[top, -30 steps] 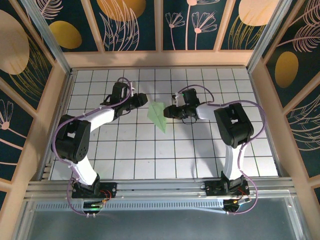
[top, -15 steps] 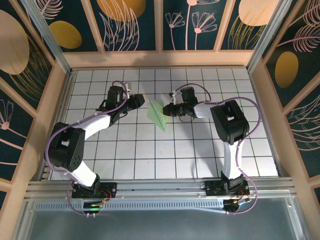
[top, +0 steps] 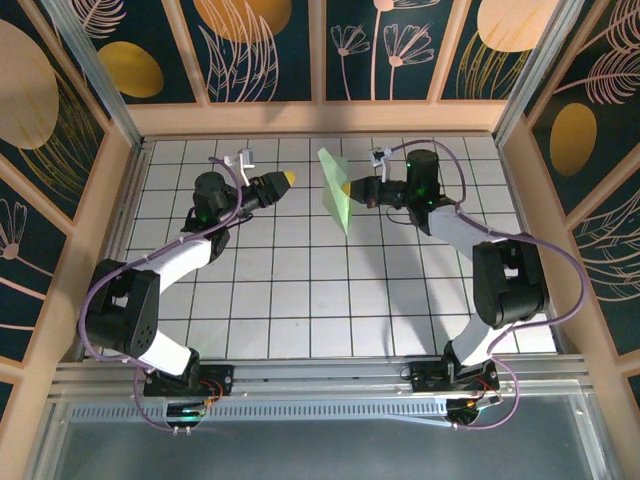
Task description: Fold a paper plane with a square sheet of paper (fold left side to right side)
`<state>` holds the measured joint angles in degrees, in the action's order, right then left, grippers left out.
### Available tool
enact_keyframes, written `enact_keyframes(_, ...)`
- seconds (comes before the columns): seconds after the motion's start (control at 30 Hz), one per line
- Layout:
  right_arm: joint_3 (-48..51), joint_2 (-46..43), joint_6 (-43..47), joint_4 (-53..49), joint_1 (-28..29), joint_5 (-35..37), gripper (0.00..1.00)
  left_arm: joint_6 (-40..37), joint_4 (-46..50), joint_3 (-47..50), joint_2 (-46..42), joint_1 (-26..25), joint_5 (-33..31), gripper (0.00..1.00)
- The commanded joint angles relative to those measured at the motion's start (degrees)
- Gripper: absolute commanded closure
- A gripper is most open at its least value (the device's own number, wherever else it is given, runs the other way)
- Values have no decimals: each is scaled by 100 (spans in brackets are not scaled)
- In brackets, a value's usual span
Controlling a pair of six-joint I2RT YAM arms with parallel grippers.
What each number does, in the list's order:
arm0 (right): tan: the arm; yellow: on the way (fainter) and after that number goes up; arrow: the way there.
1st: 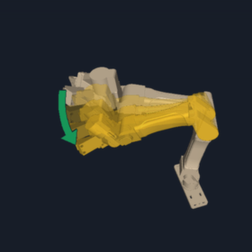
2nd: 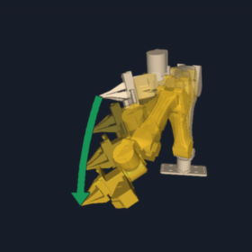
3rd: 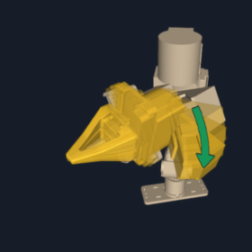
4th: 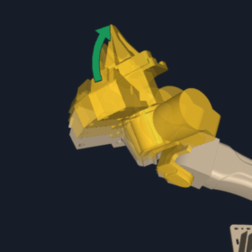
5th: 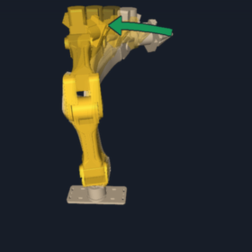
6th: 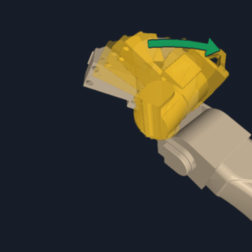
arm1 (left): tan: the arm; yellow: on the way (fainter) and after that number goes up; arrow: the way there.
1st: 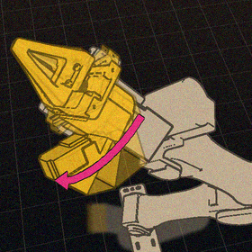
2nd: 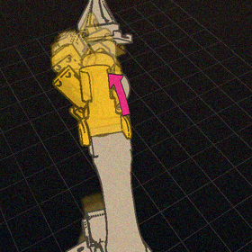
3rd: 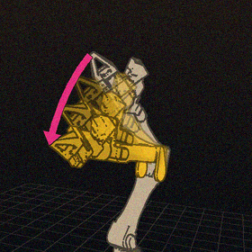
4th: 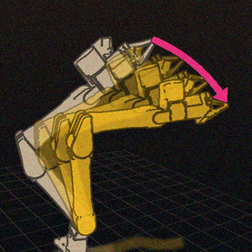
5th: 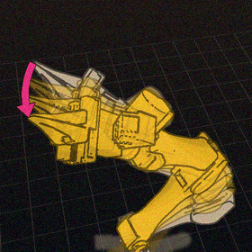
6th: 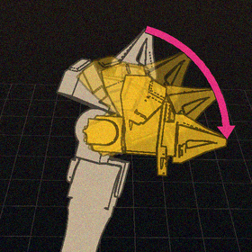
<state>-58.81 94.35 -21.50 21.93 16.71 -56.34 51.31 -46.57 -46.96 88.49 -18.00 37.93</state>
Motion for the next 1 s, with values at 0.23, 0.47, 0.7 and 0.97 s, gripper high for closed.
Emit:
enact_keyframes(0.23,112,-189,-791,1077,227,-1008,100,293,-685,-552,543,-403,879,44)
enact_keyframes(0.47,59,-171,-834,1096,297,-1054,100,37,-234,-841,775,-624,728,45)
enact_keyframes(0.7,80,-128,-848,1120,339,-1011,100,-13,-90,-841,853,-647,683,54)
enact_keyframes(0.97,45,-120,-576,702,326,-694,100,28,-151,-842,815,-661,515,73)
